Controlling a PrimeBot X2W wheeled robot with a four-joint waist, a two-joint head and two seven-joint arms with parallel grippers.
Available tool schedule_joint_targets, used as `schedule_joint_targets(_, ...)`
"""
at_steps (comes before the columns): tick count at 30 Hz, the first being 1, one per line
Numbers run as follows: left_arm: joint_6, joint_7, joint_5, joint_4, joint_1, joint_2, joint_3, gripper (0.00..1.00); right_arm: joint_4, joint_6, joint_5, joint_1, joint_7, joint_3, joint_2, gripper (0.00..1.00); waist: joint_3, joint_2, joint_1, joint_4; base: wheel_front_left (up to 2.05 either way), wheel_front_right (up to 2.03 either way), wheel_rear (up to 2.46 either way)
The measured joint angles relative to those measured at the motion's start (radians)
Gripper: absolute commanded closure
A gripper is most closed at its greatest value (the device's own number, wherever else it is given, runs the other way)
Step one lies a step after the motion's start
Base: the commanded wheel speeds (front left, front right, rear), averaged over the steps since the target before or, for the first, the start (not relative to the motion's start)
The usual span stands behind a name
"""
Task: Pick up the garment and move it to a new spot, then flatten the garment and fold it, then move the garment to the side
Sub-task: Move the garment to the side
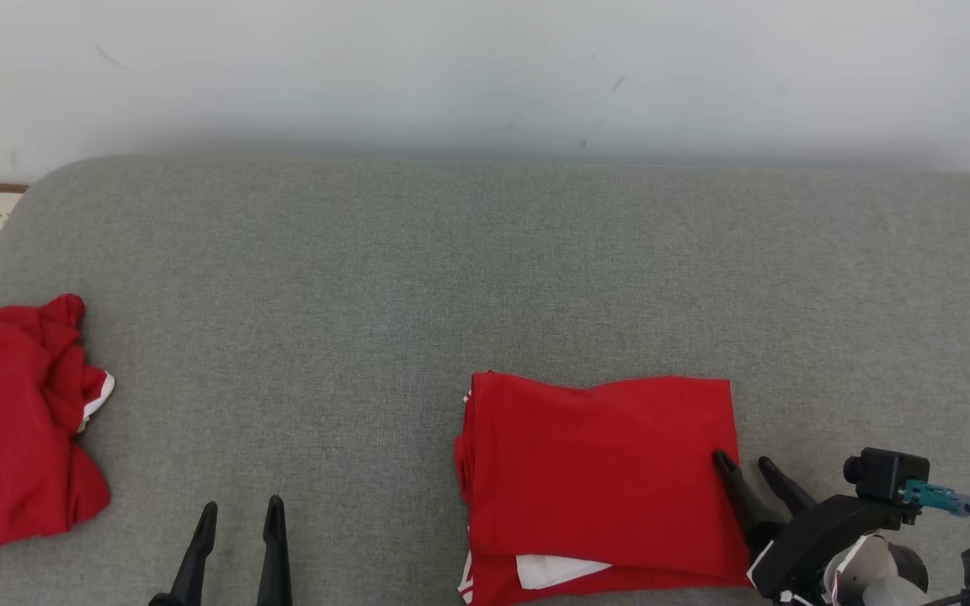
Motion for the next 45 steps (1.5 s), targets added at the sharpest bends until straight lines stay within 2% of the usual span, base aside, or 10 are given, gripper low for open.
schedule_joint_targets(8, 0.0, 0.0, 0.002, 0.001, -0.008, 0.0, -0.002, 0.0, 0.063, 0.0, 0.017, -0.007, 0.049, 0.007, 0.032, 0.0, 0.003, 0.0, 0.0, 0.012, 0.0, 0.0, 0.0)
schedule_joint_targets(10, 0.0, 0.0, 0.002, 0.0, -0.008, 0.0, -0.001, 0.0, 0.066, 0.0, 0.029, -0.011, 0.062, 0.018, 0.036, 0.49, 0.002, -0.0001, 0.0, 0.015, 0.0, 0.0, 0.0)
schedule_joint_targets(11, 0.0, 0.0, 0.002, 0.0, -0.008, 0.0, 0.001, 0.0, 0.065, 0.0, 0.037, -0.014, 0.065, 0.024, 0.037, 0.79, 0.001, -0.0001, 0.0, 0.016, 0.0, 0.0, 0.0)
schedule_joint_targets(12, 0.0, 0.0, 0.003, 0.0, -0.008, 0.0, 0.002, 0.0, 0.063, 0.0, 0.047, -0.016, 0.067, 0.03, 0.039, 1.0, 0.0, 0.0, -0.0001, 0.017, 0.0, 0.0, 0.0)
schedule_joint_targets(22, 0.008, 0.0, 0.003, -0.007, -0.005, 0.0, 0.015, 0.0, 0.052, 0.0, 0.053, -0.094, 0.037, 0.059, 0.003, 1.0, 0.0, 0.0, 0.0, 0.004, 0.0, 0.0, 0.0)
schedule_joint_targets(29, 0.008, 0.0, 0.003, -0.02, -0.008, 0.0, 0.016, 0.0, 0.091, 0.0, 0.038, -0.258, 0.024, 0.069, -0.053, 1.0, 0.019, 0.0, 0.0, -0.012, 0.0, 0.0, 0.0)
schedule_joint_targets(34, 0.008, 0.0, 0.024, -0.052, -0.04, 0.0, 0.011, 0.0, 0.159, 0.0, 0.036, -0.423, 0.006, 0.09, -0.119, 1.0, 0.071, 0.0, 0.0, -0.021, 0.0, 0.0, 0.0)
schedule_joint_targets(45, 0.018, -0.002, 0.088, -0.174, -0.117, 0.0, 0.021, 0.0, 0.288, 0.0, 0.095, -0.655, -0.02, 0.122, -0.282, 1.0, 0.212, 0.0001, 0.0002, -0.028, 0.0, 0.0, 0.0)
